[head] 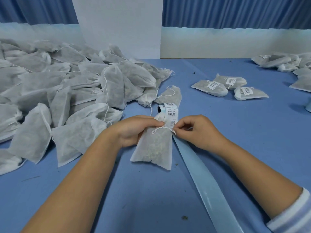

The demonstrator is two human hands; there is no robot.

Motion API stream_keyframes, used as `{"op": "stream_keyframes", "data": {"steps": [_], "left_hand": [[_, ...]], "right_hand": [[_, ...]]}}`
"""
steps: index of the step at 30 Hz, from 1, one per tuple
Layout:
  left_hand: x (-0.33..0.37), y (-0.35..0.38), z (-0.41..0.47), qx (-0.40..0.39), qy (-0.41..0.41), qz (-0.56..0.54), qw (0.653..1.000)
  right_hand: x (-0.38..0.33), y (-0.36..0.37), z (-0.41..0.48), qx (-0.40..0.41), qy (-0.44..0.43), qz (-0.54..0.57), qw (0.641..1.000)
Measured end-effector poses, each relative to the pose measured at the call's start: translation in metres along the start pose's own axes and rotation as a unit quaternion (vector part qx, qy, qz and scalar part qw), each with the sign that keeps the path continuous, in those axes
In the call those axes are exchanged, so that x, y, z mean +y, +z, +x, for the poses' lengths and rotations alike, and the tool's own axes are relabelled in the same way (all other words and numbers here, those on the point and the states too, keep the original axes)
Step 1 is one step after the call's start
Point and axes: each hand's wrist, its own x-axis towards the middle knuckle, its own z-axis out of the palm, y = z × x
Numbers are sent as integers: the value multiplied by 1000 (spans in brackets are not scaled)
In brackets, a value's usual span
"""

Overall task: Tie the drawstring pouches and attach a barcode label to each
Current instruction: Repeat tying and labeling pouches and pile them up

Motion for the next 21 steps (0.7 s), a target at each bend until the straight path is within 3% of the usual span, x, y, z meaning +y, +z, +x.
{"op": "stream_keyframes", "data": {"steps": [4,21], "left_hand": [[-3,1,1,-47,4,-5,999],[-2,-5,-4,-77,11,-13,997]], "right_hand": [[-1,0,0,-3,20,37,999],[0,-4,3,-40,49,162,985]]}}
